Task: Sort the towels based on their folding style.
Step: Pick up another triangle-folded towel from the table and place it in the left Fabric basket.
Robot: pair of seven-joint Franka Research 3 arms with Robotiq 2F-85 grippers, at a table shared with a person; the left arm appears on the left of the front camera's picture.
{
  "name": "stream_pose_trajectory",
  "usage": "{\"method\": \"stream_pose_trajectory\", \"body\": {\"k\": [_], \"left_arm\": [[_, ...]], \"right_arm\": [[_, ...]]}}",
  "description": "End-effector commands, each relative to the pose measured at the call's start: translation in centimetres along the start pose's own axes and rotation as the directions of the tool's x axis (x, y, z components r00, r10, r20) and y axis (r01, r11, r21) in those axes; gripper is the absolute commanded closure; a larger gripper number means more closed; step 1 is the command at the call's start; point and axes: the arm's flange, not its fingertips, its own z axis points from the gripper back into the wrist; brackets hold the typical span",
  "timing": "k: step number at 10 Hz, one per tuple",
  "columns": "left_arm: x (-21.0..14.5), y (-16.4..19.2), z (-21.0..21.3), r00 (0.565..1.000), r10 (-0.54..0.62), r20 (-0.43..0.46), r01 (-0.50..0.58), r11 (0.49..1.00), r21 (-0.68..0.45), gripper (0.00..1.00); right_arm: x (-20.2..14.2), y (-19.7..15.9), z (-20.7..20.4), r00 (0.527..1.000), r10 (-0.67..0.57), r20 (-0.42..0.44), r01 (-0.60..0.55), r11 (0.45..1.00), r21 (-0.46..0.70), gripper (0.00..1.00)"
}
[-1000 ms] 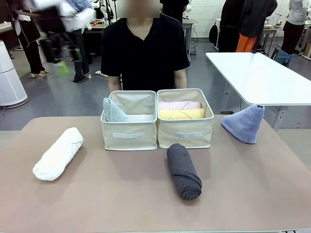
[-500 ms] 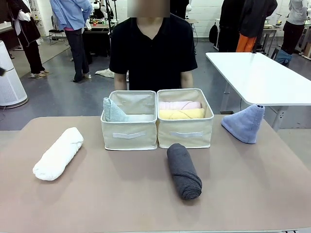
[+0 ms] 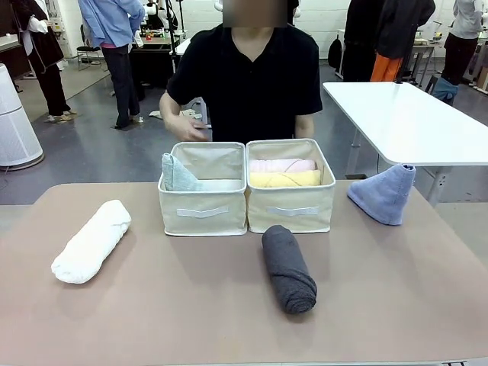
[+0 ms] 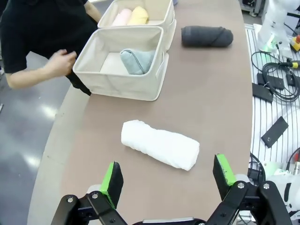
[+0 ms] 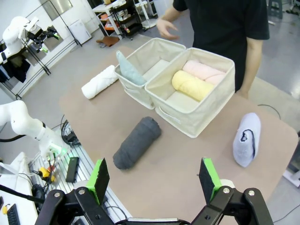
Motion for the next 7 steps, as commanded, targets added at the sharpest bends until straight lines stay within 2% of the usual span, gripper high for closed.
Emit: {"method": "stream_pose_trajectory", "body": {"k": [1,4,5,6,7], "left_arm": [[0.0,0.1,-0.3,0.999,0.007,0.032,-0.007,1.000,-0.009,0.00],[0.0,0.1,-0.3,0.999,0.007,0.032,-0.007,1.000,-0.009,0.00],[-0.1,0.1,-0.2,1.000,0.006,0.008,-0.006,1.000,-0.006,0.00],[-1.1,2.0,1.0,0.988,0.083,0.127,-0.072,0.993,-0.088,0.00],[-2.7,3.0,1.9,0.971,0.140,0.192,-0.123,0.988,-0.096,0.00]], "right_arm": [[0.0,-0.1,-0.2,1.000,0.010,0.018,-0.011,1.000,0.021,0.00],[0.0,-0.1,-0.2,1.000,0.010,0.018,-0.011,1.000,0.021,0.00],[0.0,-0.1,-0.2,1.000,0.010,0.018,-0.011,1.000,0.021,0.00],[0.0,-0.1,-0.2,1.000,0.010,0.018,-0.011,1.000,0.021,0.00],[0.0,-0.1,-0.2,1.000,0.010,0.018,-0.011,1.000,0.021,0.00]]}}
